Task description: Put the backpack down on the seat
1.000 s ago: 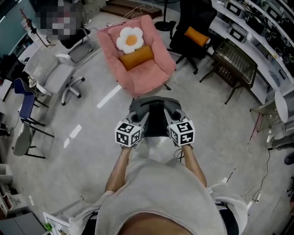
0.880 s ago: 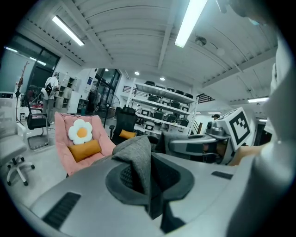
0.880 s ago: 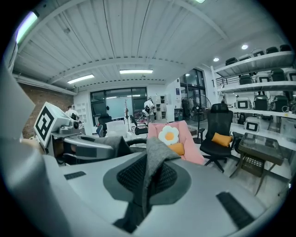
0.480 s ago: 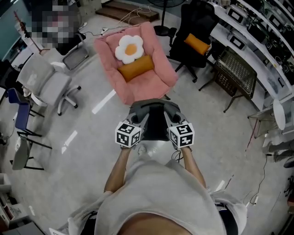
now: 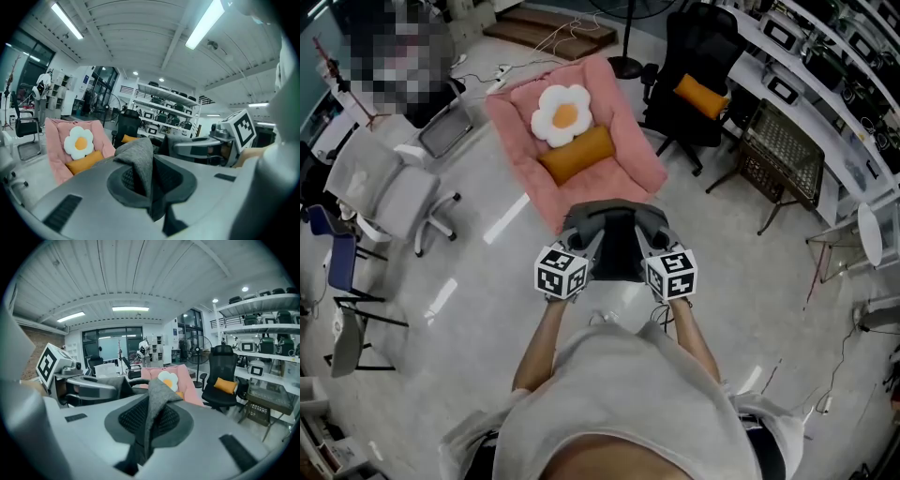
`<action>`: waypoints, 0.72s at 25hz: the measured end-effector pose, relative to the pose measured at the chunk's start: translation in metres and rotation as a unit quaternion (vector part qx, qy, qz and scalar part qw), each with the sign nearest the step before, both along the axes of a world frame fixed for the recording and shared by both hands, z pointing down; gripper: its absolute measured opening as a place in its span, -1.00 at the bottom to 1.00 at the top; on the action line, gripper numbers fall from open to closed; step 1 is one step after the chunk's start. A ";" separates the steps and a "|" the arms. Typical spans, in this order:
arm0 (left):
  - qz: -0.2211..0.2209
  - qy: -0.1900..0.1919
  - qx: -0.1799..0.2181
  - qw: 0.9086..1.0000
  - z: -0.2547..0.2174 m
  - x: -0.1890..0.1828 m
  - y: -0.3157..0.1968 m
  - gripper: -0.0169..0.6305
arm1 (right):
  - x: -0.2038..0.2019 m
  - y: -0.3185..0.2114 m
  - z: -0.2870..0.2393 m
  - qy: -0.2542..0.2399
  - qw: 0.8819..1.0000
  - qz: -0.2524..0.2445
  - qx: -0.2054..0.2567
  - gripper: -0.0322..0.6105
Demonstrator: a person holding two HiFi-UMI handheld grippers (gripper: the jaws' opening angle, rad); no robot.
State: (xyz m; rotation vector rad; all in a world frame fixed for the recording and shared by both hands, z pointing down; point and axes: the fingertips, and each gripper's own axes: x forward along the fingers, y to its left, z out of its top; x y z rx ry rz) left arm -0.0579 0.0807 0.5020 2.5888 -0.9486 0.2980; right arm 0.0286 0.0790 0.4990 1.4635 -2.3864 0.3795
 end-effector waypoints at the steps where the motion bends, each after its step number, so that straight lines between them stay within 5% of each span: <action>1: 0.002 0.000 0.000 1.000 0.001 -0.001 -0.007 -0.84 | -0.001 -0.007 0.000 0.000 1.000 0.003 0.001 -0.82; 18: 0.020 -0.013 -0.013 1.000 0.017 0.006 -0.079 -0.84 | 0.005 -0.075 0.018 0.000 1.000 0.018 -0.010 -0.82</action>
